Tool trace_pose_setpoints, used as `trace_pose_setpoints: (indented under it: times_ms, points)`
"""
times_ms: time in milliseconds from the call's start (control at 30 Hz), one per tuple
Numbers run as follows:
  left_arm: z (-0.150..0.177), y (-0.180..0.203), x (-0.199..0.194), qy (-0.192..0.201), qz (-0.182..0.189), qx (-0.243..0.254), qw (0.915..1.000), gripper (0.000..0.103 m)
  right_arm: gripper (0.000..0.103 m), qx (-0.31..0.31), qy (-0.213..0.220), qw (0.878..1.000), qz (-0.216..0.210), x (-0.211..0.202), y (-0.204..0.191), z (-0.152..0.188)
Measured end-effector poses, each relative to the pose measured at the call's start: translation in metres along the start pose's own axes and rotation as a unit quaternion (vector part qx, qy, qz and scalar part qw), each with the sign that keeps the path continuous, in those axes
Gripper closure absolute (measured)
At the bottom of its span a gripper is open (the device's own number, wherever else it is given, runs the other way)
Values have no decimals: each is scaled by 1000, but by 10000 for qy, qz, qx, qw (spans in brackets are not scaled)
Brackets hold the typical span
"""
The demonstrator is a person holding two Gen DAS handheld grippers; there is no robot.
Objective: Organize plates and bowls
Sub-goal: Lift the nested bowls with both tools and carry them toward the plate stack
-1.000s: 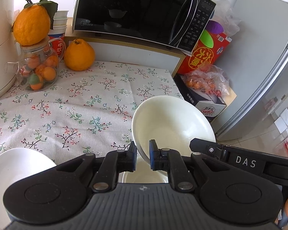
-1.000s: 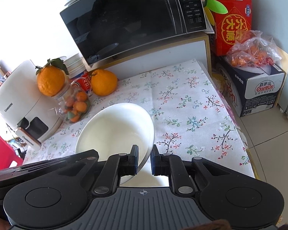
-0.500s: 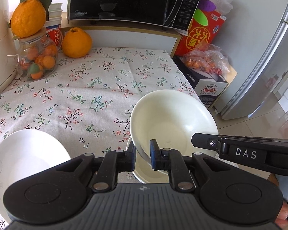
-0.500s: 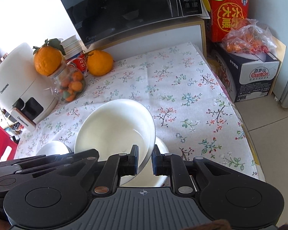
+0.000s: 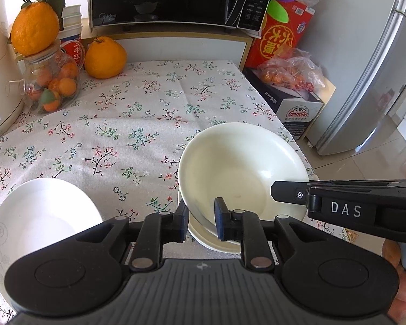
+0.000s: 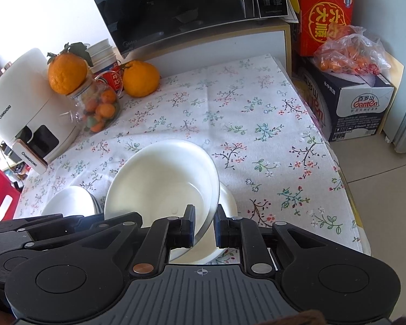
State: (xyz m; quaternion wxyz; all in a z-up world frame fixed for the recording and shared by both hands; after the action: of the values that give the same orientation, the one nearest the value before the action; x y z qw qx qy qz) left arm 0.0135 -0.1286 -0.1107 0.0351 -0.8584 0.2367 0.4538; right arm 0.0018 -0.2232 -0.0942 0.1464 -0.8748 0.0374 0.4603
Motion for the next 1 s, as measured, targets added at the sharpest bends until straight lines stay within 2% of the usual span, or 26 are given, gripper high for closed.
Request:
trace_pose_setpoints:
  times_ms: [600, 1000]
  points:
    - [9, 4, 14, -293, -254, 229, 9990, 80, 86, -140, -173, 9997, 82, 8, -3, 6]
    - [11, 4, 17, -386, -256, 254, 9986, 80, 87, -136, -250, 9996, 77, 11, -2, 8]
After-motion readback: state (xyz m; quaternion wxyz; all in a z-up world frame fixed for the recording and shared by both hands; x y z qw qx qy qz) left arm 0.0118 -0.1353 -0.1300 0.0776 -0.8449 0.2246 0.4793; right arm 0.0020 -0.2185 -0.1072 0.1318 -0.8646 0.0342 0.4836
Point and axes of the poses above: each gripper's, at about its wrist camera, not at the fingertips, and x roughly the way its jaws point, y to its right, z to its underside, the point moved 7 cm from there along x, roughly the way its jaws point, and after that the axes turned 1 degree about -y, right-handed, at the moved point
